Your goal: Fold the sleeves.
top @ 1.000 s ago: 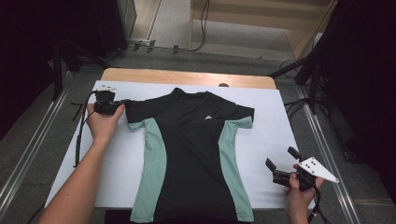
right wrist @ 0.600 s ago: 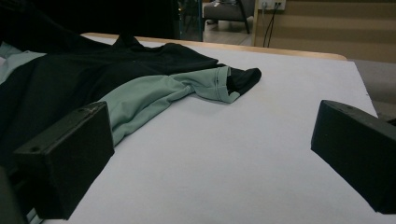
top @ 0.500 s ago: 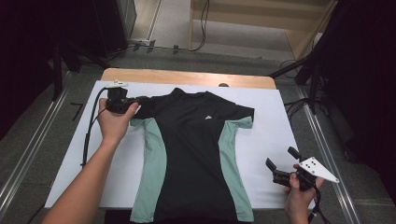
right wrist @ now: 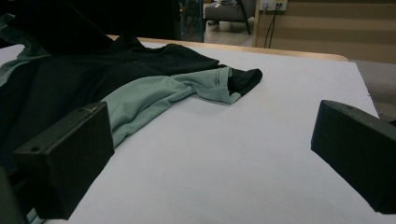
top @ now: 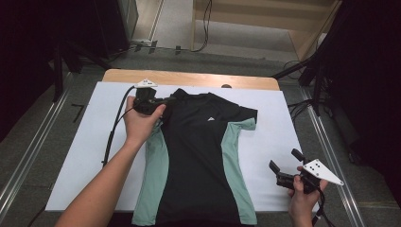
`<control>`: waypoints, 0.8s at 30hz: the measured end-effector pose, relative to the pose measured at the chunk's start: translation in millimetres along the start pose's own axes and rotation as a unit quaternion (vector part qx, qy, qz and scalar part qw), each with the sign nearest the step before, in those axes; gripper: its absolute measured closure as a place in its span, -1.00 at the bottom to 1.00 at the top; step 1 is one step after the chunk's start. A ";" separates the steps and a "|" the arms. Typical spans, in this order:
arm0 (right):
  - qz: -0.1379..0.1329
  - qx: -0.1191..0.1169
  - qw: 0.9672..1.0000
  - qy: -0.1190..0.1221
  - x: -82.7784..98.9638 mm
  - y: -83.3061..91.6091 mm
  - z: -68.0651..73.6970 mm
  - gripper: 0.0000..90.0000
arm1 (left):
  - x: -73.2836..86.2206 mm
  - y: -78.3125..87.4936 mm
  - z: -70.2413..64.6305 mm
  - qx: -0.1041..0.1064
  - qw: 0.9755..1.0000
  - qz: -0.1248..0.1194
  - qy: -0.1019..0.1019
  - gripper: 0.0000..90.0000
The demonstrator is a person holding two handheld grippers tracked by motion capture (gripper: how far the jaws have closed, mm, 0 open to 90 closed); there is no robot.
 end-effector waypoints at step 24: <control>-0.001 0.000 1.000 -0.001 0.0 -0.4 -1.0 -1.00 | 18.7 -64.2 -22.4 0.020 0.999 0.031 0.014 0.93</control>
Point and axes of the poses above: each handheld gripper's, and its own axes: y roughly backward along the jaws, x roughly out of its underside, z roughly to its left, the point moved 9 cm from there along -y, roughly forward along the jaws, and after that the axes turned 2 degrees about y, right-handed, at the moved point
